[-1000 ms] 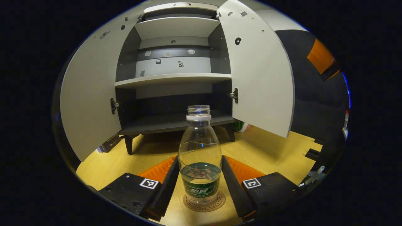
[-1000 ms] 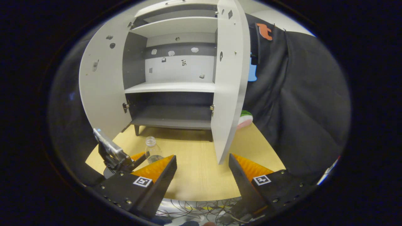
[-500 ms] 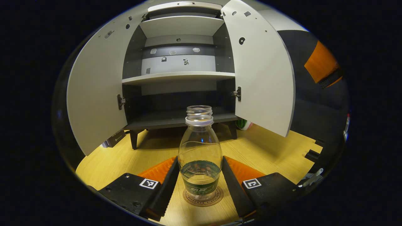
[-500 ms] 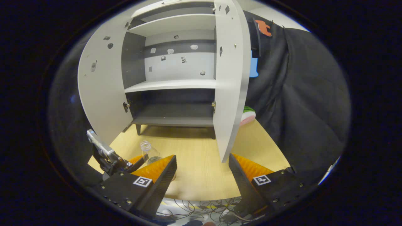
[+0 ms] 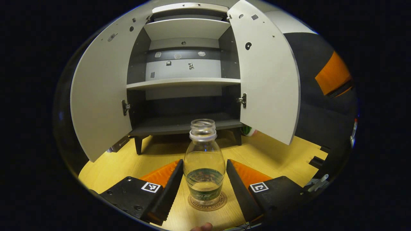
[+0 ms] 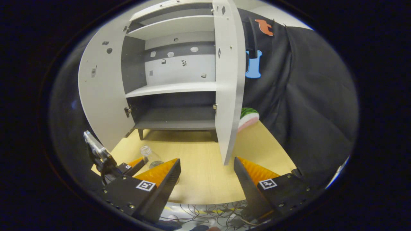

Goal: Grasp the bottle in the cabinet with the left hand and place it on the coaster, then close the right door with the right hand and the left door with the left hand.

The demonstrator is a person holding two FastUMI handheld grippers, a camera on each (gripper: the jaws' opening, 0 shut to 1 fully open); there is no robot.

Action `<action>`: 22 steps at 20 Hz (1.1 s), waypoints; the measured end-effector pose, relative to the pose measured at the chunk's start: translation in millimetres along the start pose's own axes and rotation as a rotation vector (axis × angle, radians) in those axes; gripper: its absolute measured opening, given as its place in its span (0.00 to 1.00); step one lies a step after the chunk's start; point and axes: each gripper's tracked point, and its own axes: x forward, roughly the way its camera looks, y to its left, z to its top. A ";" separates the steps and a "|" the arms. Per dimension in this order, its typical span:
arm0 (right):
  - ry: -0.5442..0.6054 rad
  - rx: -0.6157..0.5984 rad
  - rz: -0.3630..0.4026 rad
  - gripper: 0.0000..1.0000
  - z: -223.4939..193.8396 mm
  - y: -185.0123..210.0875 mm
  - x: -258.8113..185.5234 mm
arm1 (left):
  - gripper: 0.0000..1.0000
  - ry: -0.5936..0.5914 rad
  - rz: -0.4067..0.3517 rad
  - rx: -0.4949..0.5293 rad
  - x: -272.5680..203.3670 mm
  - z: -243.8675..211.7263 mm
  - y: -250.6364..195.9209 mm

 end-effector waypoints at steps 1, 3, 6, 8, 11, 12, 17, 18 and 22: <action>-0.011 0.003 0.002 1.00 4.3 -1.6 -2.0 | 0.86 -0.012 0.004 0.010 -1.4 6.8 1.4; -0.041 0.011 0.006 1.00 14.8 -4.4 -6.0 | 0.86 -0.030 0.007 0.024 -4.1 21.7 2.0; -0.088 0.032 0.004 1.00 33.6 -13.7 -12.5 | 0.86 -0.080 0.012 0.038 -10.2 53.2 1.8; -0.122 0.040 -0.004 1.00 46.8 -24.9 -17.8 | 0.86 -0.109 0.021 0.046 -14.3 75.0 3.1; -0.198 0.063 -0.027 1.00 80.9 -51.6 -24.3 | 0.86 -0.175 0.038 0.039 -24.2 117.5 8.2; -0.225 0.076 -0.030 1.00 95.8 -60.8 -25.7 | 0.86 -0.191 0.043 0.032 -26.5 130.3 10.2; -0.334 0.104 -0.034 1.00 156.0 -96.7 -22.8 | 0.93 -0.248 0.078 0.023 -43.0 183.1 26.4; -0.354 0.089 -0.038 0.97 166.2 -101.6 -21.7 | 0.93 -0.252 0.093 0.025 -46.4 187.8 31.7; -0.408 0.073 -0.020 1.00 198.3 -114.7 -11.7 | 0.93 -0.249 0.149 0.026 -59.0 198.9 48.7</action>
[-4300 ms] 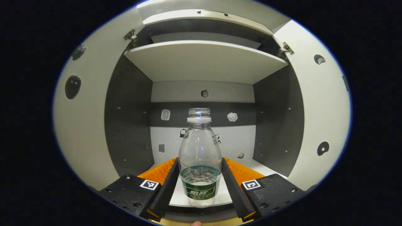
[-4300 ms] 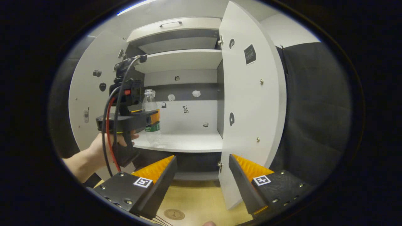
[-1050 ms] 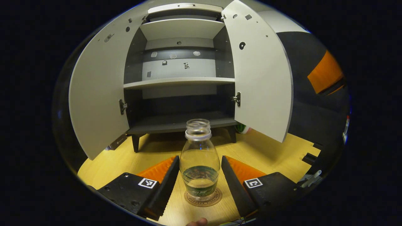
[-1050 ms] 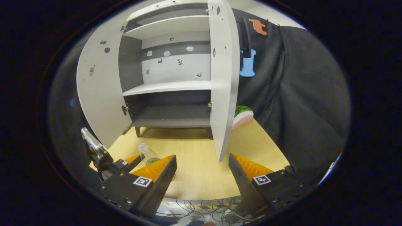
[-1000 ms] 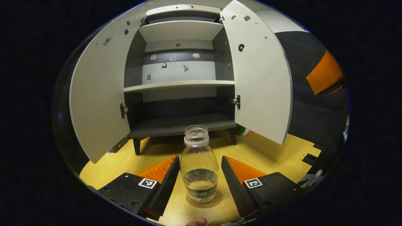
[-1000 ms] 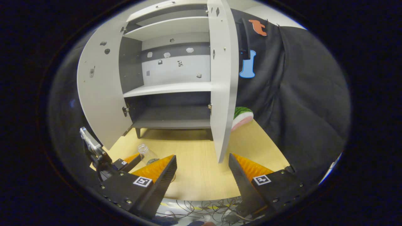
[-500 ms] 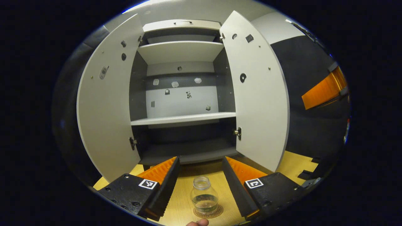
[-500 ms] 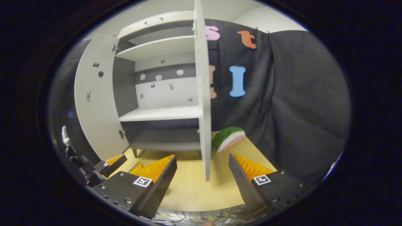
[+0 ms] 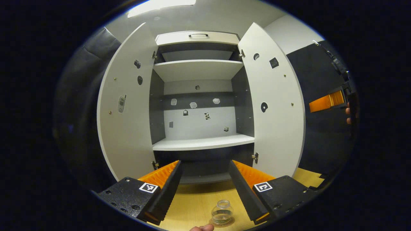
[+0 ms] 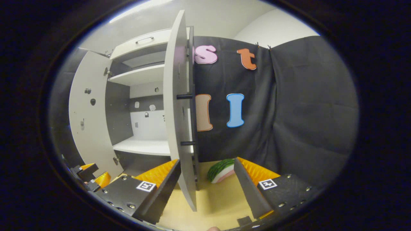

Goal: Grasp the bottle in the cabinet with the left hand and place it on the coaster, then close the right door with the right hand and the left door with the left hand.

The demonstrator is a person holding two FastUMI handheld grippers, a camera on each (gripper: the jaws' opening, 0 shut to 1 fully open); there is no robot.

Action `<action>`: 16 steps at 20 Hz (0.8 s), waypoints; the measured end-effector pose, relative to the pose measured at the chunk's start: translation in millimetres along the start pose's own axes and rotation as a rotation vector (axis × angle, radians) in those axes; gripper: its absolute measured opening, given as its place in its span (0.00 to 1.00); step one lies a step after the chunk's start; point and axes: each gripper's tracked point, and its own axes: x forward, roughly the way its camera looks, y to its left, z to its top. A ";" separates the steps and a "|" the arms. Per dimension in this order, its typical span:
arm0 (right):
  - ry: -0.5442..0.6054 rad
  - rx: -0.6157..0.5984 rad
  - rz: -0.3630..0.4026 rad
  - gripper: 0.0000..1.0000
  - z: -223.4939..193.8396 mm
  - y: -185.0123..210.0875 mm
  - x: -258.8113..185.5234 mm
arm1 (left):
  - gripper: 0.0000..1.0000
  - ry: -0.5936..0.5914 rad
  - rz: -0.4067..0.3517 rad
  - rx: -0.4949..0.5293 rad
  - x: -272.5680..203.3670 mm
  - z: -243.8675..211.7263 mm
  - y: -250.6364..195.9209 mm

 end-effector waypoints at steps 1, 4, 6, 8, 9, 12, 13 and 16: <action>-0.001 0.010 0.009 0.97 2.8 0.9 6.3 | 0.93 0.011 0.013 0.000 -1.7 -1.3 4.0; 0.000 0.016 0.034 0.98 7.4 -1.7 25.0 | 0.93 0.050 0.051 0.006 -5.7 -12.4 15.4; 0.006 0.009 0.049 1.00 6.7 -3.0 34.4 | 0.93 0.075 0.075 0.007 -8.8 -19.4 22.3; -0.007 0.007 0.063 1.00 9.9 -2.5 37.5 | 0.93 0.086 0.104 0.012 -11.5 -20.2 29.4; -0.003 0.017 0.075 1.00 10.5 0.6 37.4 | 0.93 0.084 0.115 0.012 -11.7 -20.1 33.0; -0.014 0.021 0.105 0.97 10.2 10.1 38.0 | 0.93 0.100 0.127 0.010 -13.1 -24.3 36.0; -0.013 0.016 0.114 0.97 9.2 12.6 37.9 | 0.93 0.104 0.132 0.011 -13.2 -25.0 37.8; -0.020 0.017 0.139 0.97 9.9 24.4 40.3 | 0.93 0.095 0.163 0.013 -15.7 -20.5 46.9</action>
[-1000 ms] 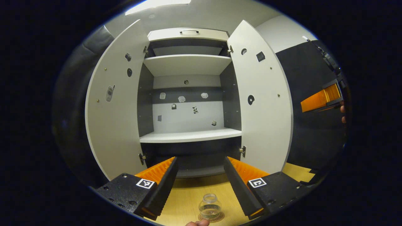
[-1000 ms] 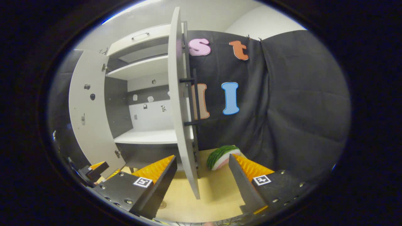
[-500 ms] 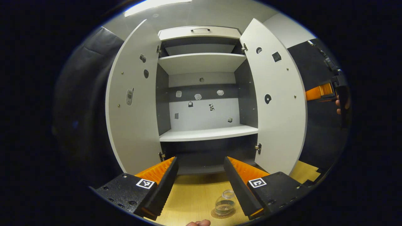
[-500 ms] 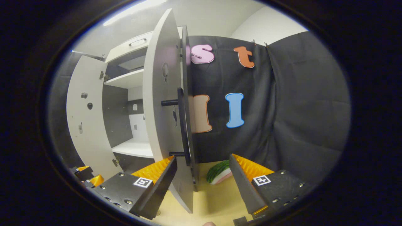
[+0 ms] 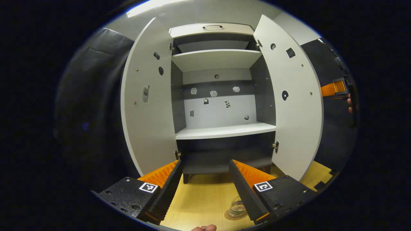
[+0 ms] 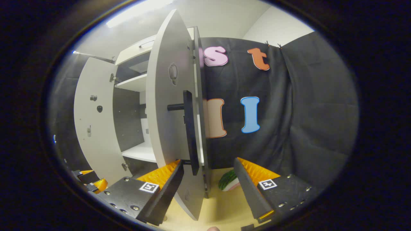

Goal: Grasp the bottle in the cabinet with the left hand and place it on the coaster, then close the right door with the right hand and the left door with the left hand.

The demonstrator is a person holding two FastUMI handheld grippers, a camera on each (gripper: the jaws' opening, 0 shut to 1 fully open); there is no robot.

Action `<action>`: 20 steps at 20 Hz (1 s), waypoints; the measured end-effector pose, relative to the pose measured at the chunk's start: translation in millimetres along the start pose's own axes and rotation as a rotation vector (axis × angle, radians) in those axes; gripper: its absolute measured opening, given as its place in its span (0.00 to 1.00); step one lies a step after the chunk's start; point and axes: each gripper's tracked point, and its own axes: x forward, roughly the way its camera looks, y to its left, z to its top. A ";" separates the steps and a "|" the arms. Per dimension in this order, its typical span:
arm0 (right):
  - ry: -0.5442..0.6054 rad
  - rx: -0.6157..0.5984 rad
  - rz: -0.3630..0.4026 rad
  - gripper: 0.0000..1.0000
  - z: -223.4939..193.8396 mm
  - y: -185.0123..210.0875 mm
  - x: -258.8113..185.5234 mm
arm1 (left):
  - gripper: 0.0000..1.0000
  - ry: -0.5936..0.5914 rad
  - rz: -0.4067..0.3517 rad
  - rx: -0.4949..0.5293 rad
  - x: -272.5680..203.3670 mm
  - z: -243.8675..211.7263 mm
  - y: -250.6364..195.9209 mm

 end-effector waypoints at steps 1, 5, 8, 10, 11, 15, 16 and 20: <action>0.000 0.004 0.010 1.00 -0.7 3.9 1.4 | 0.93 -0.002 0.001 -0.005 -0.3 1.3 0.7; -0.003 0.037 0.056 0.97 -4.3 27.6 7.8 | 0.93 0.007 0.011 -0.014 -3.4 -1.6 8.6; -0.007 0.034 0.100 0.97 -6.1 50.1 14.4 | 0.93 0.022 0.020 -0.024 -4.9 -4.0 14.8; -0.012 0.036 0.116 0.97 -6.7 62.9 18.6 | 0.93 0.012 0.037 -0.026 -7.2 0.4 22.9; -0.012 0.047 0.122 0.97 -7.8 70.0 21.4 | 0.93 0.005 0.041 -0.027 -9.2 3.1 26.5; -0.012 0.056 0.156 0.99 -11.5 97.0 35.6 | 0.93 0.001 0.082 -0.030 -14.4 5.4 51.0; -0.012 0.057 0.163 1.00 -11.8 104.9 40.9 | 0.93 0.003 0.099 -0.035 -15.7 4.2 58.9; -0.027 0.054 0.188 1.00 -14.4 138.7 66.5 | 0.93 0.002 0.145 -0.051 -27.4 3.5 90.3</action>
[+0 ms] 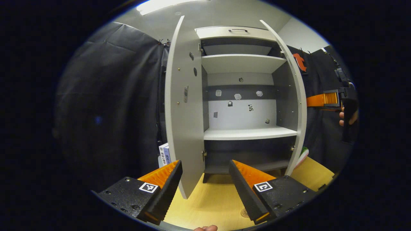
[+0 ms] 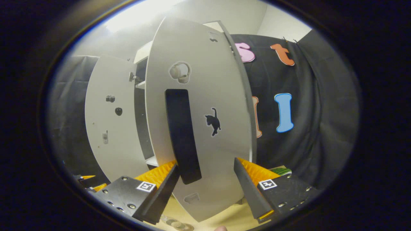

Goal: Grasp the bottle in the cabinet with the left hand and place it on the coaster, then close the right door with the right hand and the left door with the left hand.

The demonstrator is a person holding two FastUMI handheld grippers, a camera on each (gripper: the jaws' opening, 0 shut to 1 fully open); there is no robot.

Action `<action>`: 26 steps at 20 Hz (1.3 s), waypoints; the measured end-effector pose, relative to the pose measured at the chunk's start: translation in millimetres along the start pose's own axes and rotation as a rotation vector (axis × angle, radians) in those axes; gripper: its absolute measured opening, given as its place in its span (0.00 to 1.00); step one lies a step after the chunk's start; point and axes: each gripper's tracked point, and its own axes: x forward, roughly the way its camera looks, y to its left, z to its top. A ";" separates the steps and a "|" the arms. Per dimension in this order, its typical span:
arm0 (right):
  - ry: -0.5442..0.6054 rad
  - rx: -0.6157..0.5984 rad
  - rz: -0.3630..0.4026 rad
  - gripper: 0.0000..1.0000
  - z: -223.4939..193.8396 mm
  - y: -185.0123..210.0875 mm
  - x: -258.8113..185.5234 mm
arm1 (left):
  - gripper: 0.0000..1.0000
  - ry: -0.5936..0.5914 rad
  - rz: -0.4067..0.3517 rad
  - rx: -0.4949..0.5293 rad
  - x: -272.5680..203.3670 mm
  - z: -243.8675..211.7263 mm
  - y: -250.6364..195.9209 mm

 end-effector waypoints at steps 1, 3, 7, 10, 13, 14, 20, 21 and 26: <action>0.000 0.007 0.001 1.00 -1.3 6.9 9.8 | 0.93 0.000 0.015 0.002 -0.7 -0.2 9.6; -0.002 -0.016 0.009 1.00 -3.7 22.1 29.8 | 0.93 -0.005 0.045 -0.006 -2.3 0.3 30.0; -0.026 -0.085 -0.005 1.00 -2.8 41.8 63.8 | 0.93 -0.006 0.091 -0.034 -4.9 0.1 62.9; -0.029 -0.084 -0.006 1.00 -4.7 51.5 88.9 | 0.93 -0.001 0.113 -0.053 1.1 -0.3 81.2; -0.040 -0.111 -0.024 1.00 -5.0 55.3 109.4 | 0.93 -0.007 0.119 -0.059 4.9 4.0 96.4; -0.042 -0.115 -0.033 1.00 -4.6 56.4 113.7 | 0.93 -0.010 0.117 -0.057 7.6 6.4 100.8; -0.074 -0.124 -0.124 1.00 -5.1 55.5 136.1 | 0.93 -0.019 0.091 -0.064 24.7 20.3 130.2; -0.080 -0.126 -0.141 1.00 -4.6 54.2 141.2 | 0.93 -0.014 0.082 -0.069 28.1 24.2 134.9; -0.098 -0.126 -0.210 0.99 -4.8 53.7 152.8 | 0.94 -0.011 0.049 -0.125 40.7 37.7 151.3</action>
